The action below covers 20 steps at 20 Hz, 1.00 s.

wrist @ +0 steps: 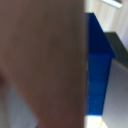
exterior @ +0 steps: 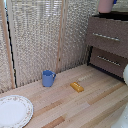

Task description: Propose to navigate your clamp on the clench of the first drawer. Use gentle force to register to the cabinet. Send posterior your swing mandate till over it lurks, a cup of pink essence. Fortify your grip after aiming concentric with the pink cup’s periphery. Manoeuvre the pink towards the cabinet's top. Drop your compression till the cup is resting inside.

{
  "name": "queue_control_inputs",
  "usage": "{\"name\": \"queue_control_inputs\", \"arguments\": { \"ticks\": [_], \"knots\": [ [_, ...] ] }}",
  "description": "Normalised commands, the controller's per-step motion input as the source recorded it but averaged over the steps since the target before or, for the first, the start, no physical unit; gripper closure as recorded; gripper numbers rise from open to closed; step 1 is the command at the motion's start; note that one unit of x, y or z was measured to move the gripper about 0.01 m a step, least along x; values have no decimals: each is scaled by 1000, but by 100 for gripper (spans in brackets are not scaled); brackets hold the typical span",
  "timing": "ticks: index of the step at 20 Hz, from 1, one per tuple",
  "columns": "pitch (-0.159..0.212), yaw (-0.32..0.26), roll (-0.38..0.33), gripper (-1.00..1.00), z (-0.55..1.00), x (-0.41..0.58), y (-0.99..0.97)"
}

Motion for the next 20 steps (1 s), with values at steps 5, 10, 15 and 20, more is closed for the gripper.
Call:
{"name": "queue_control_inputs", "arguments": {
  "ticks": [5, 10, 15, 20],
  "knots": [
    [280, -83, 0, 100, 429, 133, -790],
    [221, -65, 0, 100, 590, 227, -764],
    [102, -27, -36, -100, 569, 87, -287],
    [0, 10, -69, -100, 634, 98, -222]
  ]
}}
